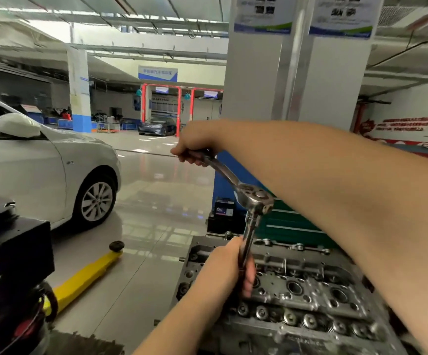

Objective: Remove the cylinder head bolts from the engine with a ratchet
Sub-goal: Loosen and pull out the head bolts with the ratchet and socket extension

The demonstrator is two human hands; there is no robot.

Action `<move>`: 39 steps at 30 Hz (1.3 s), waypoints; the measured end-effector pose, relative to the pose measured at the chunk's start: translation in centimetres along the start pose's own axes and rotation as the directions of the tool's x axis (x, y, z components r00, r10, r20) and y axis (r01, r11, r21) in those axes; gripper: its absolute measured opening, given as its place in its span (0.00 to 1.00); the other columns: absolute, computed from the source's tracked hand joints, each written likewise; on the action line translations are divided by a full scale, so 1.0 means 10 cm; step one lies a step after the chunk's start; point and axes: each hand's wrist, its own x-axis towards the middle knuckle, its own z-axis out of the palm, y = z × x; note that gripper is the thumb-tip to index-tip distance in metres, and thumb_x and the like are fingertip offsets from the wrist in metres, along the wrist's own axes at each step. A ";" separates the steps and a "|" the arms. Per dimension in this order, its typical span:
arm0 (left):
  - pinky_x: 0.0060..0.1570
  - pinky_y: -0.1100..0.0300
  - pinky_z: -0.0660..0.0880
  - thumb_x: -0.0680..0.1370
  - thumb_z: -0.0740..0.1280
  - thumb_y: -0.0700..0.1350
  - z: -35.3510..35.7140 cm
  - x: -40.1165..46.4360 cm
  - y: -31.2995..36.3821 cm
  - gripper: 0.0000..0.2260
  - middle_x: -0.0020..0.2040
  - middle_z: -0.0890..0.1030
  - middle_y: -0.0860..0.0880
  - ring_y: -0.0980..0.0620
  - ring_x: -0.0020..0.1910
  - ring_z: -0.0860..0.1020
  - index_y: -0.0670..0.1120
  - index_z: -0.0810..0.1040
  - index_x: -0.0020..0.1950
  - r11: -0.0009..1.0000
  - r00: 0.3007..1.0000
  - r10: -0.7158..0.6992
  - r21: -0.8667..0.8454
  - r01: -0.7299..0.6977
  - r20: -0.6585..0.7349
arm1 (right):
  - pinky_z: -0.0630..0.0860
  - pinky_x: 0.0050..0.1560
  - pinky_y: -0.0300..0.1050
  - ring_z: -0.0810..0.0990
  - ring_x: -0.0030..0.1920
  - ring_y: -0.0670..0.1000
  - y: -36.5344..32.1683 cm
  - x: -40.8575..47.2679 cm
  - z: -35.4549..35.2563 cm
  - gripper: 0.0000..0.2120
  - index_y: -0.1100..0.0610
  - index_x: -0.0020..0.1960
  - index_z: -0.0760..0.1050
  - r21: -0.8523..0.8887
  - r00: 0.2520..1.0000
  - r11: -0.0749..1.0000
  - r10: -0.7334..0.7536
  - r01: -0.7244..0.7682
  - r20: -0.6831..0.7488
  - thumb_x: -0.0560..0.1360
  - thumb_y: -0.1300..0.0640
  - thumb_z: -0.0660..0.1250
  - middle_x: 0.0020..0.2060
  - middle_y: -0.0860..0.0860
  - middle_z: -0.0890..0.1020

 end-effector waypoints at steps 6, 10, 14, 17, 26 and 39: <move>0.47 0.60 0.77 0.80 0.56 0.67 0.01 -0.07 0.17 0.21 0.47 0.86 0.55 0.54 0.46 0.83 0.58 0.85 0.47 0.959 0.883 0.259 -0.007 -0.284 -0.391 | 0.76 0.36 0.43 0.76 0.29 0.50 1.00 -0.35 -0.32 0.12 0.57 0.41 0.79 0.287 0.940 0.915 0.325 -0.285 -0.102 0.81 0.52 0.67 0.29 0.51 0.79; 0.54 0.63 0.72 0.77 0.64 0.63 0.26 -0.18 0.85 0.15 0.58 0.79 0.61 0.60 0.59 0.76 0.62 0.74 0.61 0.588 0.504 0.801 0.584 -0.560 -0.324 | 0.75 0.39 0.45 0.77 0.33 0.53 1.29 -0.61 -0.35 0.06 0.57 0.49 0.78 0.435 0.893 0.857 0.396 -0.275 -0.214 0.79 0.54 0.67 0.34 0.53 0.79; 0.55 0.48 0.72 0.80 0.58 0.64 0.62 0.04 1.18 0.23 0.63 0.77 0.49 0.44 0.62 0.73 0.52 0.72 0.68 0.233 0.550 0.829 0.956 -0.177 -0.101 | 0.73 0.31 0.41 0.78 0.28 0.51 1.41 -0.95 -0.40 0.04 0.56 0.45 0.75 0.482 0.872 0.842 0.408 -0.244 -0.271 0.79 0.58 0.64 0.27 0.51 0.81; 0.54 0.45 0.72 0.82 0.52 0.68 0.51 0.26 1.17 0.25 0.64 0.77 0.47 0.41 0.63 0.73 0.51 0.71 0.68 0.150 0.635 0.764 0.989 0.002 -0.118 | 0.72 0.32 0.41 0.75 0.28 0.54 1.70 -1.31 -0.39 0.07 0.58 0.45 0.75 0.560 0.816 0.786 0.491 -0.263 -0.305 0.79 0.57 0.62 0.28 0.54 0.80; 0.36 0.54 0.69 0.81 0.46 0.73 0.28 0.51 1.23 0.32 0.34 0.77 0.53 0.46 0.39 0.77 0.52 0.77 0.39 0.294 0.679 0.709 0.955 -0.038 -0.192 | 0.80 0.40 0.57 0.82 0.35 0.60 2.11 -2.85 -0.15 0.32 0.60 0.37 0.80 0.399 0.626 0.901 0.410 -0.167 -0.663 0.75 0.33 0.57 0.30 0.57 0.82; 0.37 0.57 0.77 0.79 0.60 0.47 0.14 0.13 1.17 0.14 0.40 0.84 0.45 0.43 0.38 0.80 0.44 0.82 0.40 0.911 0.868 0.304 0.386 -0.145 -0.392 | 0.67 0.30 0.44 0.68 0.30 0.49 0.53 -4.42 0.41 0.20 0.51 0.35 0.74 -0.625 0.667 0.760 -0.560 0.178 -0.491 0.76 0.37 0.69 0.29 0.45 0.76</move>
